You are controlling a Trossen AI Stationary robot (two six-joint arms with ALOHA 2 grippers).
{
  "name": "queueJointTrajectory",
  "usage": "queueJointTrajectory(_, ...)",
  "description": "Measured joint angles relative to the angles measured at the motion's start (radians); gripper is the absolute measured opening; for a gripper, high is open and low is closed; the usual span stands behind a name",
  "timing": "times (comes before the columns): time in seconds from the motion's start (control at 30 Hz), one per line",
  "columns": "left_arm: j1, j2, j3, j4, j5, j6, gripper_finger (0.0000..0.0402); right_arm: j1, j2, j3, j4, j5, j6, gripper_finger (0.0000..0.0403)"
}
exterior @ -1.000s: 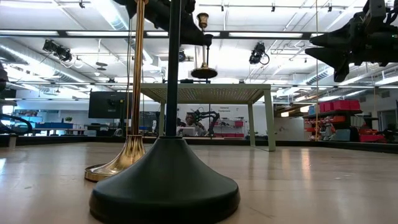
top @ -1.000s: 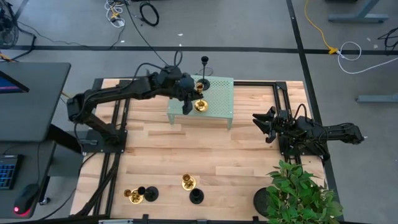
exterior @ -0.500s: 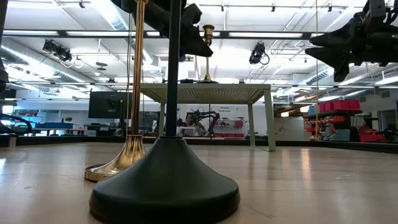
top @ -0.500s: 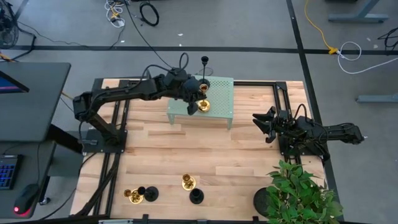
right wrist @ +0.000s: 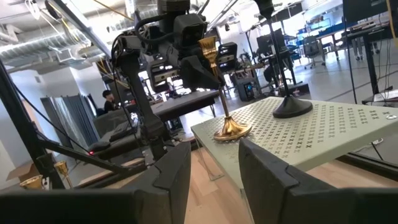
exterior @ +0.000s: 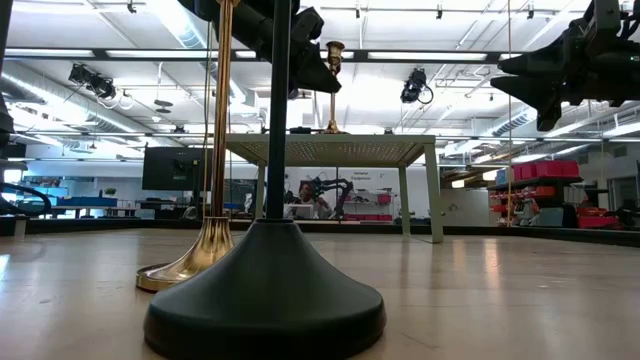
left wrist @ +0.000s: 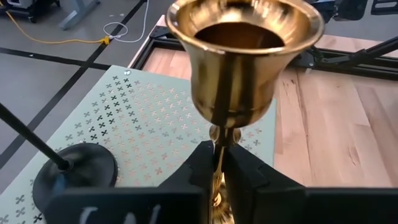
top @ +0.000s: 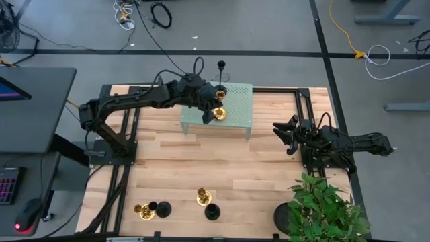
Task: Pick & Place candle stick holders
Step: Put the top left gold candle holder on the shelf
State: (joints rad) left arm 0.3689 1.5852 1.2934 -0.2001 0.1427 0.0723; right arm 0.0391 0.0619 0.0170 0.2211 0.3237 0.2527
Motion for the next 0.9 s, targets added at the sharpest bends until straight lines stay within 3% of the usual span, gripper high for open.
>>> queueJointTrajectory(0.6, 0.0, -0.002, 0.0, 0.005, -0.019, 0.001, 0.0046, 0.0, 0.0, 0.0, -0.001, 0.0, 0.0, 0.0137)
queueJointTrajectory(0.77, 0.002, -0.025, -0.001, -0.024, -0.1, 0.05, 0.0046, 0.0, 0.0, 0.0, -0.001, -0.001, 0.0, 0.0137)
queueJointTrajectory(0.9, 0.01, -0.06, -0.001, -0.049, -0.087, 0.071, 0.0046, 0.0, 0.0, 0.0, -0.005, 0.0, 0.0, 0.0137)
